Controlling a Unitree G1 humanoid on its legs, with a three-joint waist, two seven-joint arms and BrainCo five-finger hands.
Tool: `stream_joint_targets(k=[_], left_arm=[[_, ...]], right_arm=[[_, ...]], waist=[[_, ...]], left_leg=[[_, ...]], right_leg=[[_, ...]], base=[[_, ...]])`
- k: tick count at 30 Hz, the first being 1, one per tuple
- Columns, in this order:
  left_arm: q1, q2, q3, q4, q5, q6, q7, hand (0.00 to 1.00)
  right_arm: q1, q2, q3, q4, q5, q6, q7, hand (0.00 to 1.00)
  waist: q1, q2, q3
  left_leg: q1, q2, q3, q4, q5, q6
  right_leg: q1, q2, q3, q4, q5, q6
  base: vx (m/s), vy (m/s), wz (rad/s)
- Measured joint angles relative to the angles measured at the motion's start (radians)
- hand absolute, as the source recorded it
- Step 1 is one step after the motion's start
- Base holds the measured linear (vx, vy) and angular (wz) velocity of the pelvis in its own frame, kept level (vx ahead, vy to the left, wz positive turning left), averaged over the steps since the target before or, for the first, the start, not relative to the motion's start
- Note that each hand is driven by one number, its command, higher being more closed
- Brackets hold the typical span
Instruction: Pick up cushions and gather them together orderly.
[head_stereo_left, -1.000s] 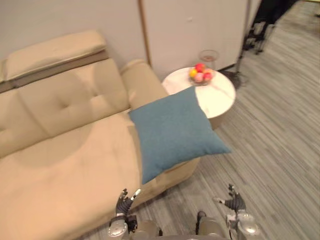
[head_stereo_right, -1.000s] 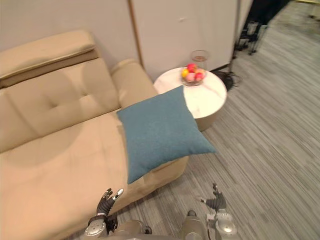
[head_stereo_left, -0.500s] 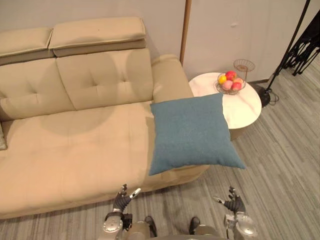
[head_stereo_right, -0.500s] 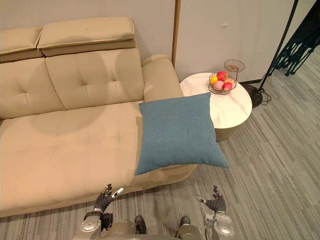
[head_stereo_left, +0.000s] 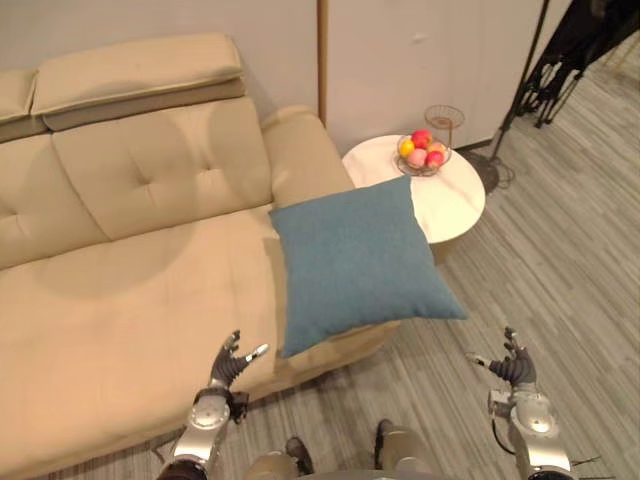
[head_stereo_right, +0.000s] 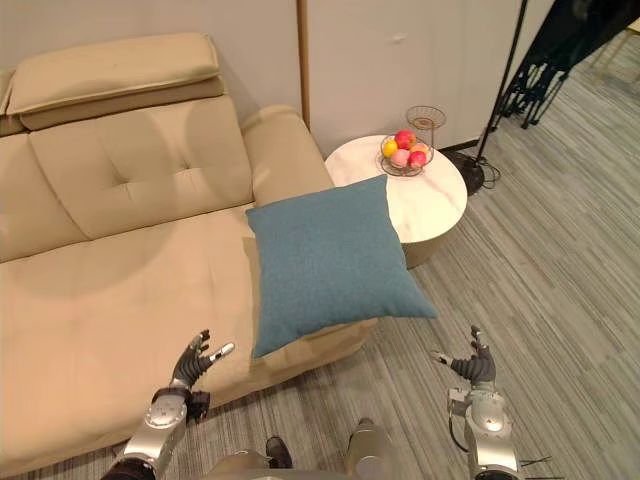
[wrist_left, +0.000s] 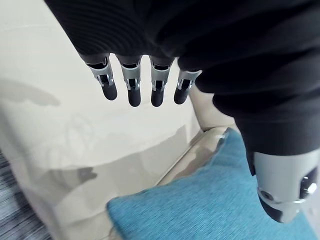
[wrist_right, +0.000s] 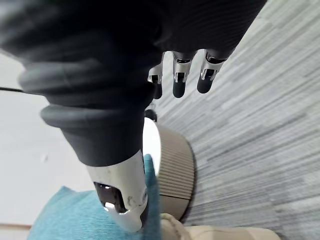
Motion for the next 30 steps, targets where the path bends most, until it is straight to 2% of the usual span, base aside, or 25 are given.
stream_joint_targets(k=[4, 7, 10, 15, 16, 17, 20, 23, 30], left_arm=[[-0.063, -0.006, 0.002, -0.006, -0.023, -0.002, 0.018, 0.0], [-0.128, -0.012, -0.016, -0.005, -0.039, -0.002, 0.018, 0.0], [-0.238, -0.029, -0.075, 0.01, -0.049, -0.001, 0.018, 0.0], [-0.525, -0.097, -0.133, 0.114, -0.082, -0.002, 0.033, 0.0], [-0.6, -0.102, -0.144, 0.169, -0.089, -0.001, 0.046, 1.0], [-0.646, -0.105, -0.157, 0.202, -0.094, 0.0, 0.055, 1.0], [-0.759, -0.115, -0.161, 0.265, -0.129, 0.003, 0.083, 1.0], [-0.851, -0.073, -0.158, 0.272, -0.172, 0.003, 0.115, 1.0], [-0.877, -0.016, -0.158, 0.176, -0.227, 0.001, 0.132, 1.0]], right_arm=[[-0.124, -0.081, 0.051, -0.002, -0.001, -0.001, 0.003, 0.0], [-0.202, -0.085, 0.111, -0.001, 0.001, -0.001, 0.012, 0.0], [-0.296, -0.096, 0.167, 0.017, 0.006, 0.001, 0.023, 0.0], [-0.577, -0.097, 0.262, 0.129, 0.05, 0.019, 0.008, 0.0], [-0.66, -0.094, 0.288, 0.177, 0.067, 0.022, -0.007, 0.0], [-0.71, -0.091, 0.293, 0.203, 0.08, 0.026, -0.01, 1.0], [-0.832, -0.086, 0.333, 0.263, 0.095, 0.04, -0.037, 1.0], [-0.942, -0.084, 0.368, 0.278, 0.097, 0.042, -0.051, 1.0], [-0.924, -0.093, 0.397, 0.153, 0.202, 0.035, -0.051, 1.0]], waist=[[0.001, 0.032, 0.002], [0.004, 0.034, 0.009], [0.004, 0.04, 0.048], [0.006, 0.043, 0.151], [0.005, 0.044, 0.171], [0.002, 0.044, 0.183], [0.0, 0.045, 0.214], [-0.001, 0.047, 0.25], [0.003, 0.049, 0.251]], left_leg=[[-0.043, 0.021, -0.034, -0.014, 0.011, -0.016], [-0.1, 0.027, -0.048, -0.024, 0.027, -0.029], [-0.165, 0.028, -0.063, -0.023, 0.05, -0.02], [-0.277, 0.02, -0.077, -0.021, 0.093, -0.003], [-0.301, 0.018, -0.078, -0.019, 0.103, 0.003], [-0.314, 0.016, -0.076, -0.016, 0.109, 0.003], [-0.342, 0.013, -0.071, -0.011, 0.123, 0.005], [-0.367, 0.021, -0.071, -0.015, 0.147, 0.0], [-0.38, 0.04, -0.071, -0.066, 0.194, -0.015]], right_leg=[[-0.007, 0.025, -0.029, -0.05, 0.02, -0.018], [-0.04, 0.036, -0.037, -0.096, 0.053, -0.029], [-0.084, 0.034, -0.051, -0.117, 0.083, -0.036], [-0.165, 0.033, -0.046, -0.16, 0.165, -0.051], [-0.184, 0.034, -0.033, -0.172, 0.187, -0.054], [-0.194, 0.033, -0.023, -0.179, 0.197, -0.054], [-0.215, 0.032, -0.004, -0.193, 0.214, -0.054], [-0.232, 0.043, 0.008, -0.223, 0.244, -0.047], [-0.262, 0.069, 0.015, -0.242, 0.266, -0.058]], base=[[0.07, -0.066, 0.14], [0.02, -0.028, 0.1], [-0.04, 0.001, 0.2], [-0.13, 0.062, 0.12], [-0.14, 0.089, 0.02], [-0.12, 0.074, -0.01], [-0.13, 0.041, -0.05], [-0.16, -0.016, -0.06], [-0.07, -0.061, -0.04]])
